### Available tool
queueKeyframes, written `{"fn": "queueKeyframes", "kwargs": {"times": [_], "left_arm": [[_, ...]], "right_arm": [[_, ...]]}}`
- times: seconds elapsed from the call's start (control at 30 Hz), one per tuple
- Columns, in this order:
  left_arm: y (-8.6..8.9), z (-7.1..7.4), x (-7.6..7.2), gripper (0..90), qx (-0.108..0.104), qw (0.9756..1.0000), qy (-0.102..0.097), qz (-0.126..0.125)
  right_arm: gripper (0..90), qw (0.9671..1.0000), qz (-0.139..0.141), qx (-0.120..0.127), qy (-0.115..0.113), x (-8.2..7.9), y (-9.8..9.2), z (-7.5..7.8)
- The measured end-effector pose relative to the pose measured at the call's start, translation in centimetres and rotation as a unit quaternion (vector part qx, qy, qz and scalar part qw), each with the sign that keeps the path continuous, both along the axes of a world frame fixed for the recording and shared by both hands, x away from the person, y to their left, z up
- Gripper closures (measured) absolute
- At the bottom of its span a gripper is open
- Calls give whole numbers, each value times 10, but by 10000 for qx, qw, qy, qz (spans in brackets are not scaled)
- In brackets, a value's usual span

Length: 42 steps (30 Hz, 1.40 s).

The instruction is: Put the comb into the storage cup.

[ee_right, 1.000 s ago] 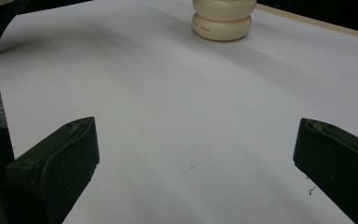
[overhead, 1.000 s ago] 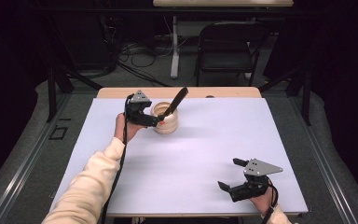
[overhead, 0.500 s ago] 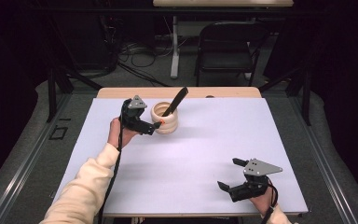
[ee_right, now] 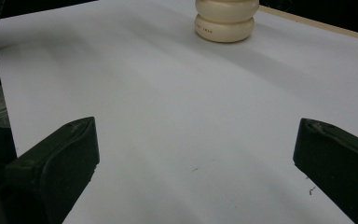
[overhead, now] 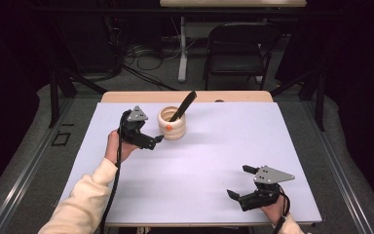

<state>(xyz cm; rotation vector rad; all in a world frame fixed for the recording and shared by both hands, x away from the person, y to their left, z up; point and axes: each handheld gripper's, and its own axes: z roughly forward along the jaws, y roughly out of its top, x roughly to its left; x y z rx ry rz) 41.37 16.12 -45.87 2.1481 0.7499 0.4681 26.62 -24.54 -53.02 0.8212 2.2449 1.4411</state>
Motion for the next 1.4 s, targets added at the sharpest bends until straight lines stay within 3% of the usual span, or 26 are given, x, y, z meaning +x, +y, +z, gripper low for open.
{"fn": "queueKeyframes", "kwargs": {"times": [0.5,0.57,1.4], "left_arm": [[3,-18,-25,1,32,9999,147,-48],[4,-19,-29,1,-37,9998,177,-64],[2,-40,-67,0,-80,9997,125,-211]], "right_arm": [[0,10000,1,-6,-3,0,0,0],[0,10000,-4,-12,-10,-1,0,0],[0,10000,-8,-7,-25,-2,-1,0]]}}
